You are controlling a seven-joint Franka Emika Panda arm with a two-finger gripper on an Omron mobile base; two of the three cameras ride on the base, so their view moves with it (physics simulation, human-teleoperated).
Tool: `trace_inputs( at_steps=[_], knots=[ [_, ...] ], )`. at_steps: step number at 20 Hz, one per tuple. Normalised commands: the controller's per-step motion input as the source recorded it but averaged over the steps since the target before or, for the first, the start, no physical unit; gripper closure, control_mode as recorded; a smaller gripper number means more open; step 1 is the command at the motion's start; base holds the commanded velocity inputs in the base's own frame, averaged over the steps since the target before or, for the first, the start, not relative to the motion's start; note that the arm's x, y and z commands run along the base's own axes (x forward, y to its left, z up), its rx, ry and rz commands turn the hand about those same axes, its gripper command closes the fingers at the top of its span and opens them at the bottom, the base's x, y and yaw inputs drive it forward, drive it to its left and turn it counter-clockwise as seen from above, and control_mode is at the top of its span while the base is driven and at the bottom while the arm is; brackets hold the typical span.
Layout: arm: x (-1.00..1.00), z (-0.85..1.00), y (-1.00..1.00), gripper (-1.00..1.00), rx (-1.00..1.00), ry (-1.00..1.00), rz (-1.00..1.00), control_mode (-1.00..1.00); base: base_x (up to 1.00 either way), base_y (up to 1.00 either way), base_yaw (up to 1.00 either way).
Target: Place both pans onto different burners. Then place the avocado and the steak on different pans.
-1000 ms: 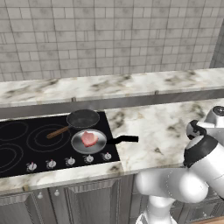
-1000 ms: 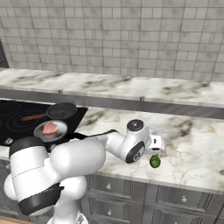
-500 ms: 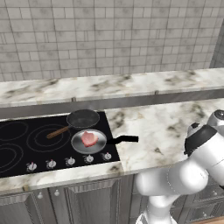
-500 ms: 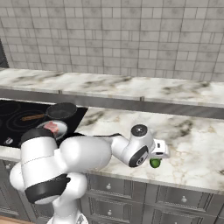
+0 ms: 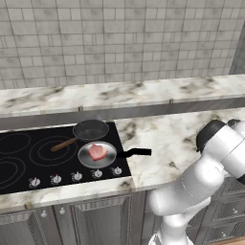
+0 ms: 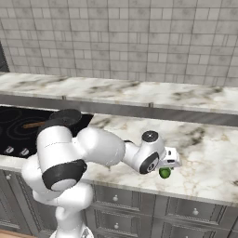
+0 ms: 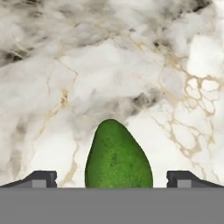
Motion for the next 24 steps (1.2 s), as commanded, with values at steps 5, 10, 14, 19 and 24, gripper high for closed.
trace_inputs(
  at_steps=[5,10,14,19,24],
  knots=[
    [0.17,-0.26,-0.23,-1.0,0.02,0.04,0.0,-1.0,0.0,0.0,0.0],
    [0.0,-0.24,-0.33,-1.0,0.03,0.0,0.0,-1.0,0.0,0.0,0.0],
    [0.04,-0.12,-0.27,1.0,0.02,0.0,0.0,-1.0,0.0,0.0,0.0],
    [0.05,-0.09,-0.21,1.0,0.04,0.0,0.0,-1.0,0.0,0.0,0.0],
    [0.04,-0.14,-0.16,1.0,0.08,0.01,0.0,-1.0,0.0,0.0,0.0]
  ],
)
